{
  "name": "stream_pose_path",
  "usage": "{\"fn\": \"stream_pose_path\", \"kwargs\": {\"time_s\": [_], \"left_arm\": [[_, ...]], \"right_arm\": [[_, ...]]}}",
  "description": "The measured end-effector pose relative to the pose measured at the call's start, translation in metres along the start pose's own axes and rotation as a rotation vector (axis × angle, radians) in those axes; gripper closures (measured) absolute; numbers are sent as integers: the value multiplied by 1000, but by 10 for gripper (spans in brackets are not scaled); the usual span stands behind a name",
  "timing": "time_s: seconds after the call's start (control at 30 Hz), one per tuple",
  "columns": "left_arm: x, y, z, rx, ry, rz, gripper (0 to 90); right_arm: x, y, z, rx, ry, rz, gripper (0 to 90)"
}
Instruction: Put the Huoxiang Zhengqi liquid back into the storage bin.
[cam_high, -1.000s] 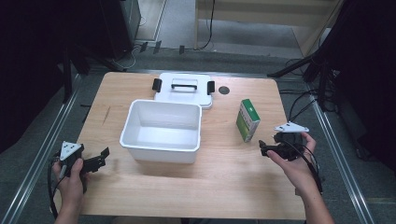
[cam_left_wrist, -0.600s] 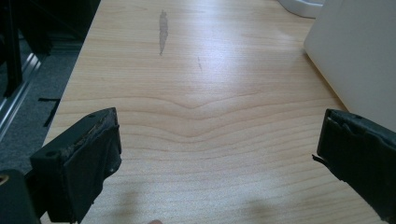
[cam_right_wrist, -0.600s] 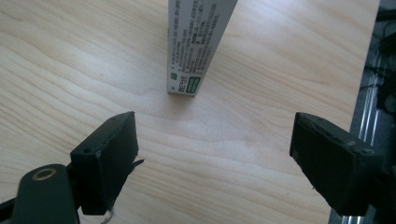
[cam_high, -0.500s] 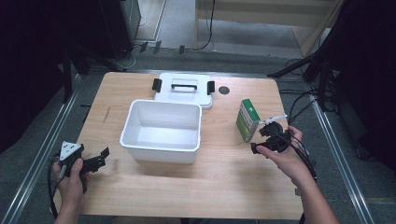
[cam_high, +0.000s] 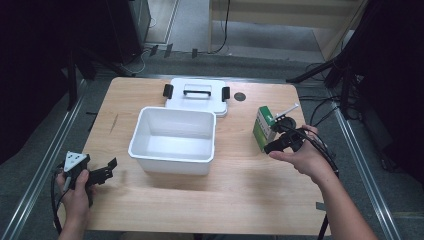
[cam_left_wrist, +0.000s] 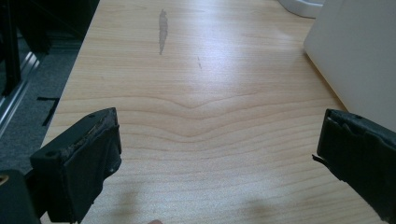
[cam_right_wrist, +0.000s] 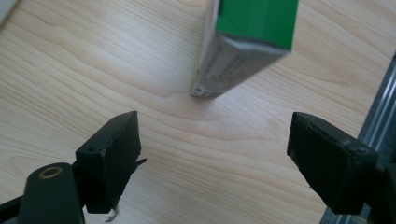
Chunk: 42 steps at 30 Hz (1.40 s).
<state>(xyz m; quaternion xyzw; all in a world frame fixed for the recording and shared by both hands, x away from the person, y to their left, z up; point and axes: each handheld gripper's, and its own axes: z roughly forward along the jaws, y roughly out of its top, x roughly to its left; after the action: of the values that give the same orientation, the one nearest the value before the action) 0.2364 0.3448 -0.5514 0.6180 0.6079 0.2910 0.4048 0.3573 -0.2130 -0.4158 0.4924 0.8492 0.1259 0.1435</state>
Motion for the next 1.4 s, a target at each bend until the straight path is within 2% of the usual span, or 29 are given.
{"fn": "stream_pose_path", "kwargs": {"time_s": [0.03,0.07,0.2,0.3,0.37,0.53,0.73,0.77,0.8,0.83,0.9,0.93,1.0,1.3,1.4], "left_arm": [[0,0,0,0,-1,0,2],[0,0,0,-1,-2,-1,2],[0,0,0,-1,-4,-3,2],[1,0,0,0,-5,-6,2],[1,0,0,1,-7,-8,2],[1,0,0,1,-6,-8,2],[1,0,0,1,-6,-8,2],[1,0,0,1,-7,-9,2],[1,0,0,1,-7,-9,2],[1,0,0,2,-8,-10,2],[1,0,0,1,-8,-10,2],[1,0,0,2,-9,-10,2],[1,0,0,1,-9,-10,2],[1,0,0,-1,-7,-10,2],[1,0,0,-2,-7,-10,2]], "right_arm": [[0,3,-1,7,-4,6,174],[-1,10,-1,26,-7,31,182],[-5,18,-1,48,-2,61,183],[-10,26,-2,60,24,113,224],[-14,32,-2,71,46,118,288],[-17,40,1,87,76,131,347],[-18,50,4,96,73,140,348],[-20,53,6,109,81,176,359],[-20,53,6,109,81,176,359],[-23,57,8,116,111,201,391],[-23,58,9,118,116,204,407],[-23,61,10,121,91,202,453],[-24,63,10,121,81,200,466],[-25,67,15,147,98,204,492],[-23,68,18,160,75,207,532]]}}
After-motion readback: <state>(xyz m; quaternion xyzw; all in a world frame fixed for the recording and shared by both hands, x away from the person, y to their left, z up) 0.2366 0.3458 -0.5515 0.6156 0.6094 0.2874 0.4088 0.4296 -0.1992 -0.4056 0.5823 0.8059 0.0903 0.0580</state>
